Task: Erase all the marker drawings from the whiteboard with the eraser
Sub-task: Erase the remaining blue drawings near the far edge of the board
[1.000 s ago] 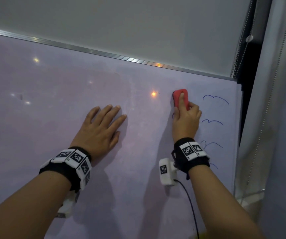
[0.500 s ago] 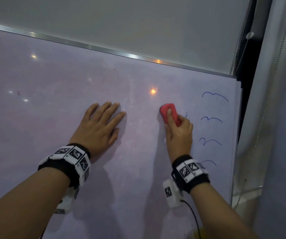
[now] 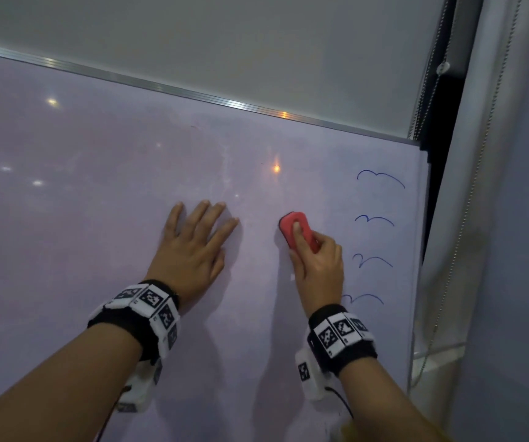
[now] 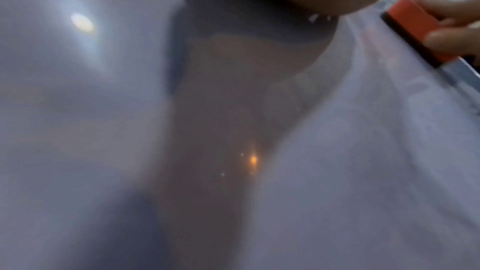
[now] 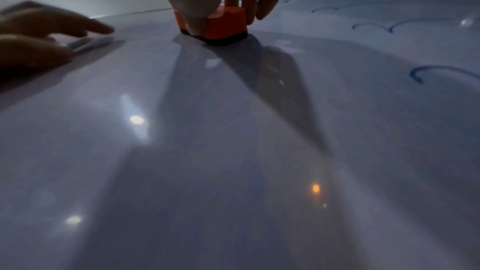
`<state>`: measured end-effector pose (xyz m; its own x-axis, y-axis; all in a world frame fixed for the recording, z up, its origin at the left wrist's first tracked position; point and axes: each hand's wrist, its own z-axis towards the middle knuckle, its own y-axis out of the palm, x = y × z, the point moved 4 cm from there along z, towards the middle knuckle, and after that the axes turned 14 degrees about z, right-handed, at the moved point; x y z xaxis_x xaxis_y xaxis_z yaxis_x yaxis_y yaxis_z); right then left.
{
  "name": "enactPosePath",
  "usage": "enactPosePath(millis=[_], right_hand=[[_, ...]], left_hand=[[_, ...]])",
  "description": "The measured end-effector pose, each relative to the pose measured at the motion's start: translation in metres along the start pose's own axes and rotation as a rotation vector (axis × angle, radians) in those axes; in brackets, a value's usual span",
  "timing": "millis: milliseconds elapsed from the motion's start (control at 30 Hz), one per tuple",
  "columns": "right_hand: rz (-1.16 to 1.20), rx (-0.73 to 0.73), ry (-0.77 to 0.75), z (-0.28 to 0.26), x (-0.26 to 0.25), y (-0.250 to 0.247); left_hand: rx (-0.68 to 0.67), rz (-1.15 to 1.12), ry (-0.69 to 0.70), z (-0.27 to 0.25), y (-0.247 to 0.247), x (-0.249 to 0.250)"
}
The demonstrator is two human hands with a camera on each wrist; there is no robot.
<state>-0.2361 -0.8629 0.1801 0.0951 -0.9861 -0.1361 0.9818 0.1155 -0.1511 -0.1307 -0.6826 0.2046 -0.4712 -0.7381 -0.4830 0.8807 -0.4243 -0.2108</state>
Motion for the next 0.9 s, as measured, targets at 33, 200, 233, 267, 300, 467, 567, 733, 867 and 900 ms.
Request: enactPosePath(millis=[33,200,233,267,300,467,567,733,867,900], right_hand=[[-0.005,0.038,0.030,0.005,0.006,-0.003],[0.086,0.130,0.147,0.013,-0.003,0.000],[0.058,0.067,0.056,0.012,-0.007,0.001],[0.016,0.007,-0.038,0.011,-0.005,-0.002],[-0.005,-0.040,-0.068,0.010,0.005,-0.008],[-0.018,0.186,0.432,-0.029,0.076,-0.033],[-0.032,0.127,0.292,-0.077,0.041,-0.012],[-0.035,0.192,0.482,-0.123,0.064,-0.018],[0.038,0.356,0.921,-0.127,0.102,-0.034],[0.046,0.356,0.946,-0.126,0.100,-0.033]], left_hand=[[-0.010,-0.003,0.027,0.000,0.002,0.011],[-0.082,0.025,0.024,-0.001,0.013,0.024],[-0.075,0.027,0.024,-0.002,0.014,0.024],[-0.069,0.024,0.023,-0.002,0.014,0.024],[-0.065,0.018,0.021,-0.002,0.014,0.024],[-0.052,0.041,0.024,-0.002,0.013,0.025],[-0.041,0.036,0.020,-0.002,0.012,0.025],[-0.017,0.022,0.013,-0.003,0.011,0.025],[-0.023,0.013,0.016,-0.002,0.012,0.025],[-0.027,0.013,0.017,-0.002,0.013,0.025]])
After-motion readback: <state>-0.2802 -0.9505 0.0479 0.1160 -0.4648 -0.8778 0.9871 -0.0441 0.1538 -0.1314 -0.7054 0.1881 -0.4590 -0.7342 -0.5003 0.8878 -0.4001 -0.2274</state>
